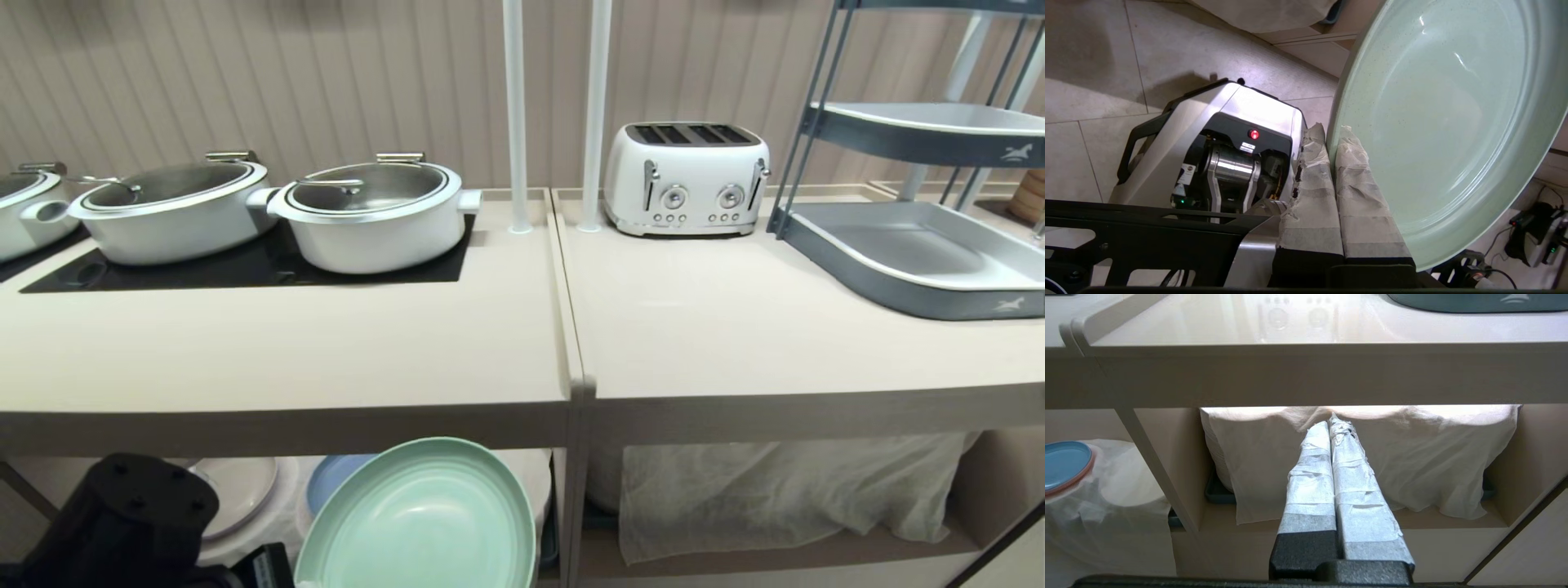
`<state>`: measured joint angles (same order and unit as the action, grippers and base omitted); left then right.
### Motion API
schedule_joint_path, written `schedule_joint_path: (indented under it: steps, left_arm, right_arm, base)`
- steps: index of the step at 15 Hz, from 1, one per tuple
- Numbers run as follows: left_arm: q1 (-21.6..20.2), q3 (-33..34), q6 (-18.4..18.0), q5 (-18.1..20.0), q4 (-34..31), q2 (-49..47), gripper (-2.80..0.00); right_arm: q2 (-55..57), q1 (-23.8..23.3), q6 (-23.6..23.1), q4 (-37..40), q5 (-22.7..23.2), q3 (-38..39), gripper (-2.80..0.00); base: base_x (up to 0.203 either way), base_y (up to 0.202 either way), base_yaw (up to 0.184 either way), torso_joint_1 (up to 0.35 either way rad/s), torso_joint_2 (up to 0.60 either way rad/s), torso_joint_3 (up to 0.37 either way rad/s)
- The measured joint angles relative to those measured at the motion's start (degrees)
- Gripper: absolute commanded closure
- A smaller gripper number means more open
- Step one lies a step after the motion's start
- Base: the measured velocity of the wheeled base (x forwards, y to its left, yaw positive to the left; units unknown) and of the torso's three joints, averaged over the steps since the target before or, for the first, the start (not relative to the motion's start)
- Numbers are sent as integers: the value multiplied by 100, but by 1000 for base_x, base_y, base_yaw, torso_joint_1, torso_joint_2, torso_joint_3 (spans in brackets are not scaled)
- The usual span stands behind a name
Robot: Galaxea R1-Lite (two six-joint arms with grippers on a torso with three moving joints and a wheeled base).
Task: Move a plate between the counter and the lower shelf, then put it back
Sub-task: Put the plate
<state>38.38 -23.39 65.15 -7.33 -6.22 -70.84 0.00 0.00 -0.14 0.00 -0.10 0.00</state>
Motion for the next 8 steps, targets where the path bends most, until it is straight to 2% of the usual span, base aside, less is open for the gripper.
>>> schedule_joint_path:
  steps: [3, 8]
  left_arm:
    - [47, 2, 21, 5, 3, 12, 0]
    - [83, -30, 16, 11, 10, -2, 0]
  right_arm:
    - [0, 0, -2, 0, 0, 0, 0]
    - [0, 0, -2, 0, 0, 0, 0]
  base:
    - [0, 0, 0, 278, -587, -304]
    - [0, 0, 0, 184, -378, -197]
